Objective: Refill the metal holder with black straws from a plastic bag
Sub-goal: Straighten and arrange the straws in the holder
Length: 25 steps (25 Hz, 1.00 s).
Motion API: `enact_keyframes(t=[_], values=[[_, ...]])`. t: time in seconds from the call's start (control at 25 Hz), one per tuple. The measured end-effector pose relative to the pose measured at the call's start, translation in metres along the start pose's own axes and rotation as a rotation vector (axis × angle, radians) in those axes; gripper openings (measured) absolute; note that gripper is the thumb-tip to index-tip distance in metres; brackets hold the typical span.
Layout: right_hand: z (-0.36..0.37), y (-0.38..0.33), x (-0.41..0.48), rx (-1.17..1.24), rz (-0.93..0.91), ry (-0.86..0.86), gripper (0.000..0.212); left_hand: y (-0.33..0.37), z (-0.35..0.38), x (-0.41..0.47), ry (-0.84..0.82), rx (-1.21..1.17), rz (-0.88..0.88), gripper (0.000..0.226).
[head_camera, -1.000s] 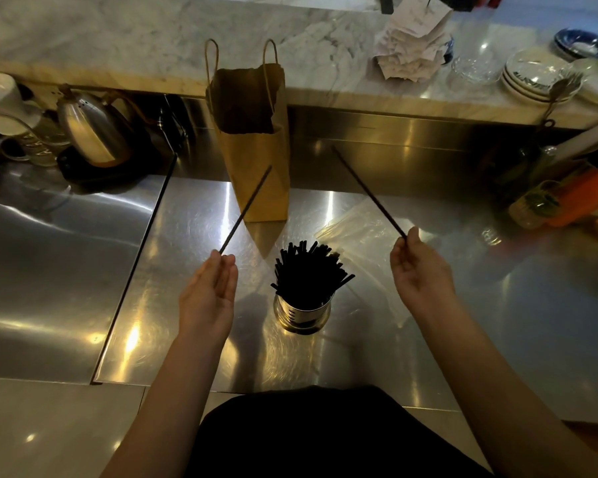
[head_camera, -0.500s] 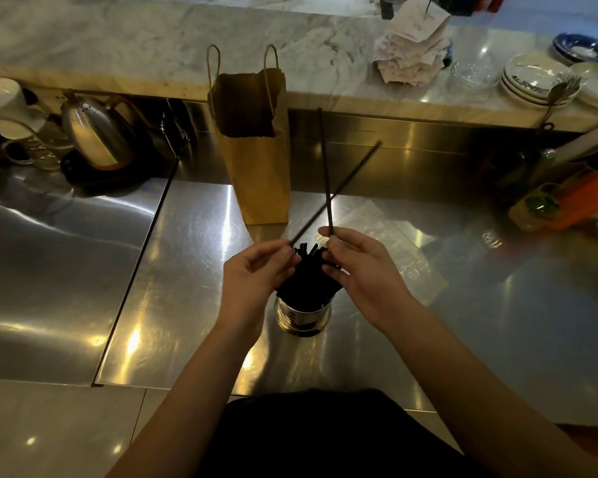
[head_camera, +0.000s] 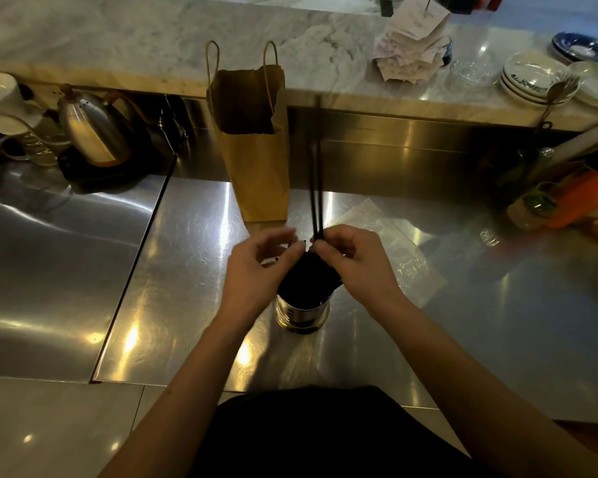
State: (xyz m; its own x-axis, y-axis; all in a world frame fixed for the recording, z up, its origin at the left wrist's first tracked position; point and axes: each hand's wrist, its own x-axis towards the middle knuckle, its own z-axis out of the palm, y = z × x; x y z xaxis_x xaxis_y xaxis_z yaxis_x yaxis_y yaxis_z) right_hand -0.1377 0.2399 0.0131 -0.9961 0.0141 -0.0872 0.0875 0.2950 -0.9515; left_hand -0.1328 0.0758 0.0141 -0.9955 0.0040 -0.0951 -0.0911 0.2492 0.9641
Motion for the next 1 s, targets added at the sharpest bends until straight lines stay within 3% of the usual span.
enact_keyframes(t=[0.08,0.28,0.4,0.56,0.72,0.88,1.0], values=[[-0.003,0.007,0.0,-0.162,-0.009,-0.134,0.01,0.004,-0.009,0.009,0.002,0.0,0.047,0.036],[-0.009,0.018,0.003,-0.344,-0.019,-0.282,0.023,0.015,-0.008,0.016,-0.007,-0.048,0.165,0.011],[-0.016,0.015,0.006,-0.351,-0.102,-0.138,0.029,0.008,-0.004,0.015,-0.078,0.042,0.152,0.01],[-0.025,0.02,0.01,-0.234,-0.119,0.081,0.02,-0.018,0.003,0.014,-0.221,0.343,0.202,0.016],[-0.019,0.037,0.0,-0.154,-0.025,0.093,0.029,-0.036,0.009,0.015,-0.148,0.475,0.129,0.036],[-0.01,0.055,-0.014,-0.01,0.078,0.06,0.06,-0.034,0.006,0.007,-0.057,0.326,0.132,0.07],[-0.004,0.062,-0.024,0.135,0.166,0.053,0.076,-0.044,0.0,0.001,-0.071,0.247,0.068,0.078]])
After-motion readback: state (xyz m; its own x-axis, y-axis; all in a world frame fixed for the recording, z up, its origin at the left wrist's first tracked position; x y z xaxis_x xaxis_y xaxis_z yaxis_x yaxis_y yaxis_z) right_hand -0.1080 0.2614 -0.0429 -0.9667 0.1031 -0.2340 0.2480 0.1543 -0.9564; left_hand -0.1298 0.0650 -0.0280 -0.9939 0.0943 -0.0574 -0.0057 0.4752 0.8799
